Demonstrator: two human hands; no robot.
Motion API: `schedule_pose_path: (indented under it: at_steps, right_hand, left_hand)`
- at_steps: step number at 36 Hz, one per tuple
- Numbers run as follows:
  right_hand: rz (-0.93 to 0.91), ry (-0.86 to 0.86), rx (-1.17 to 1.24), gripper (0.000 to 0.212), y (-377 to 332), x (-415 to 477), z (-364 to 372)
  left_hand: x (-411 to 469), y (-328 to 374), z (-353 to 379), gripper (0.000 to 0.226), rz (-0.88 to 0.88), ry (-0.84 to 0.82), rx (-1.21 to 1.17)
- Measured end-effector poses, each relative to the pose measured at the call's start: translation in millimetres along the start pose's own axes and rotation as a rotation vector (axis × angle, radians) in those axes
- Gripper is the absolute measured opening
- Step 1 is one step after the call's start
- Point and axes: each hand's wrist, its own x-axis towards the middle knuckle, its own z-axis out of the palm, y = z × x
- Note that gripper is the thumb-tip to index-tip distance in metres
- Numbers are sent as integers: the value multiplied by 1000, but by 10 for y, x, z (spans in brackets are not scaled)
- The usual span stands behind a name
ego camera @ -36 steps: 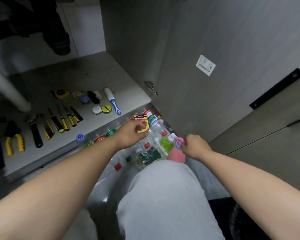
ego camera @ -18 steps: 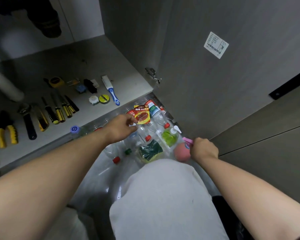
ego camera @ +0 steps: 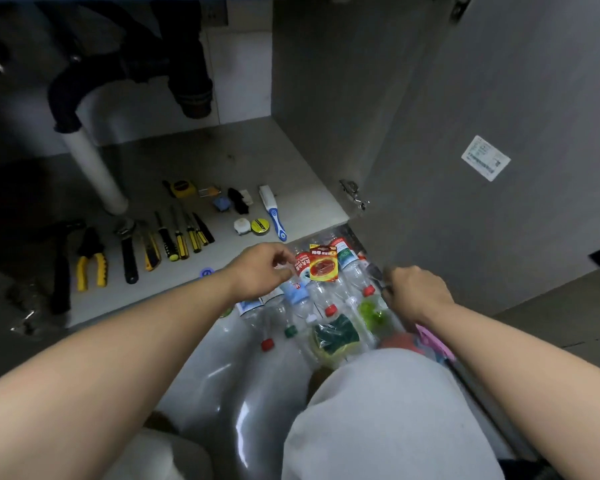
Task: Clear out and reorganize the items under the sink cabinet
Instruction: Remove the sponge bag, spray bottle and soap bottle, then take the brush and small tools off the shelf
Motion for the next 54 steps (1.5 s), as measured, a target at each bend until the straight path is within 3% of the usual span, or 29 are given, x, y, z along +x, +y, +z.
schedule_pose_path:
  at_steps: [6, 12, 20, 27, 31, 35, 45, 49, 52, 54]
  right_hand:
    - [-239, -95, -28, 32, -501, 546, -390]
    - [-317, -182, 23, 32, -1148, 1261, -384]
    - [-172, -180, 298, 27, -1516, 1917, -80]
    - [-60, -174, 418, 47, -1915, 2368, 345]
    - [36, -124, 461, 49, -2039, 2438, 489]
    - [136, -186, 535, 47, -2030, 2464, 519]
    - [228, -212, 873, 18, -1859, 2132, 398]
    - [106, -234, 1146, 11, -1942, 1870, 252]
    - [-66, -275, 1224, 11, -2080, 1709, 170]
    - [-167, -311, 1228, 13, -2177, 1641, 156]
  left_hand:
    - [37, -388, -521, 23, -71, 75, 97]
    - [249, -955, -862, 25, -169, 111, 209]
    - [486, -1252, -791, 19, -163, 77, 191]
    - [777, -1587, -801, 19, -142, 97, 129]
    - [869, -1673, -724, 18, -155, 137, 46]
    - [909, -1674, -576, 19, -179, 173, -85]
    - [1031, -1487, -505, 16, -237, 221, -314]
    - [1089, -1385, -551, 30, -281, 244, -442]
    - [1091, -1302, -578, 50, -301, 267, -621]
    - [1069, -1262, -602, 51, -296, 281, -763]
